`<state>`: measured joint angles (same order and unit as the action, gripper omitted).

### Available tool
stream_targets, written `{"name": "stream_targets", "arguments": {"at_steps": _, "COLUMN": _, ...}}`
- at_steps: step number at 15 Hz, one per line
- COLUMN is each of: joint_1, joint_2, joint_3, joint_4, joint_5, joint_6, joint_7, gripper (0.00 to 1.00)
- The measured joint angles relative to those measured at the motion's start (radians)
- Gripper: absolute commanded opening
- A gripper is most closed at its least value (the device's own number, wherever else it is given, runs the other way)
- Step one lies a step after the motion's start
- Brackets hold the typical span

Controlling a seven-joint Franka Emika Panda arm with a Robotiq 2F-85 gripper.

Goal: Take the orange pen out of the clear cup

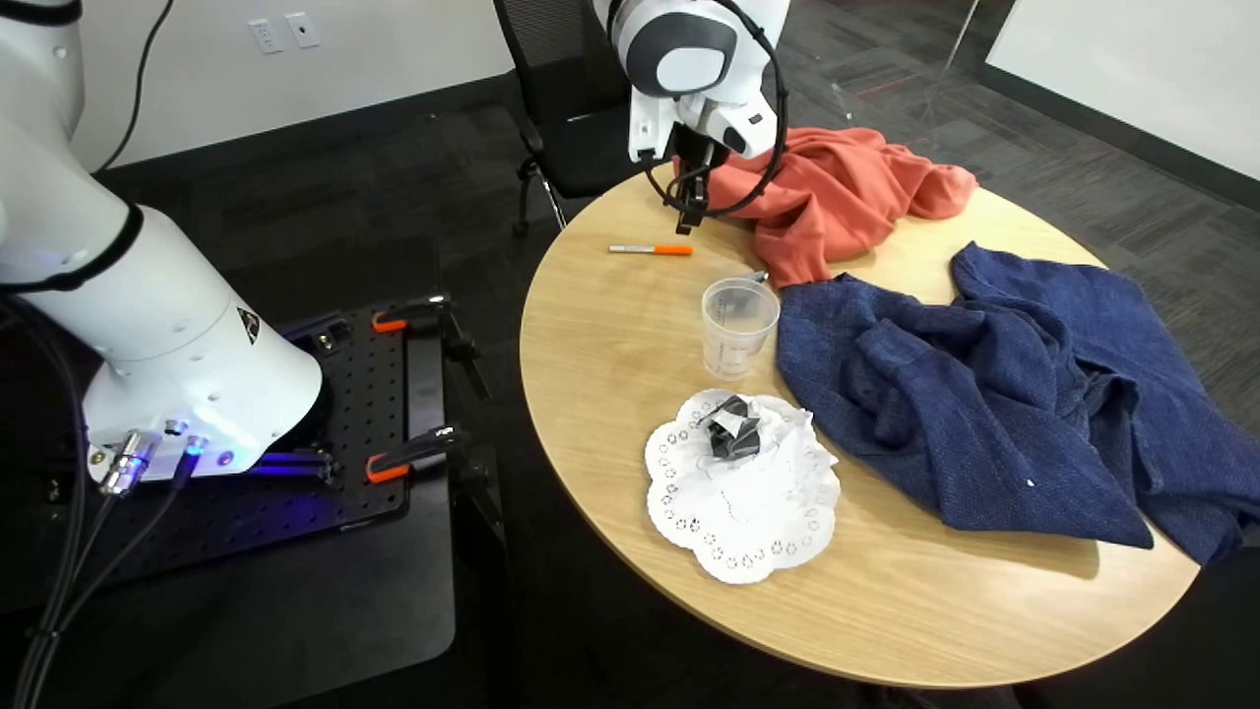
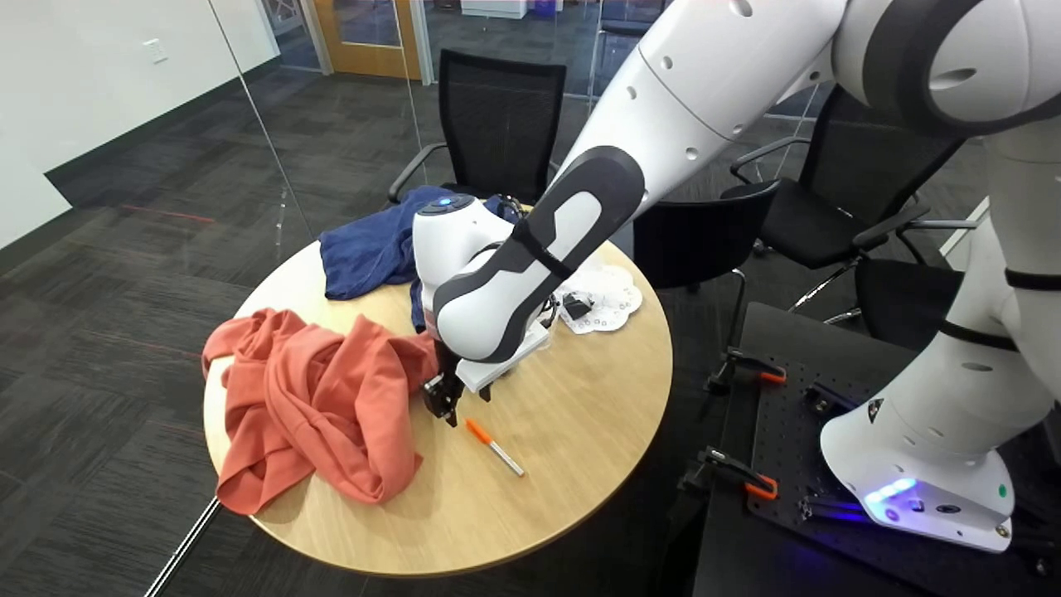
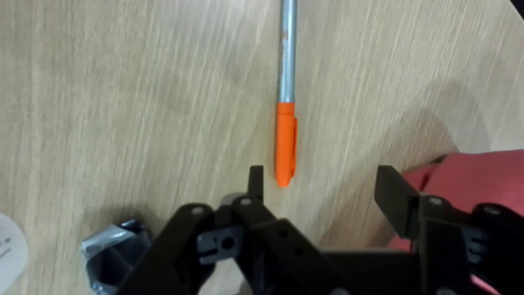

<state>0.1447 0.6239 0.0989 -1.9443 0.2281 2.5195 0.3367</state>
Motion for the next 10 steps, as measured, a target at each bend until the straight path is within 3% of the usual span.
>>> {"name": "stream_targets", "arguments": {"at_steps": 5, "joint_1": 0.006, "joint_2": -0.092, "joint_3": 0.000, "joint_4": -0.081, "joint_5": 0.000, "joint_6": 0.112, "joint_7": 0.000, "gripper": 1.00}}
{"name": "stream_targets", "arguments": {"at_steps": 10, "joint_1": 0.006, "joint_2": -0.167, "joint_3": 0.000, "joint_4": -0.152, "joint_5": 0.000, "joint_6": 0.143, "joint_7": 0.000, "gripper": 1.00}}
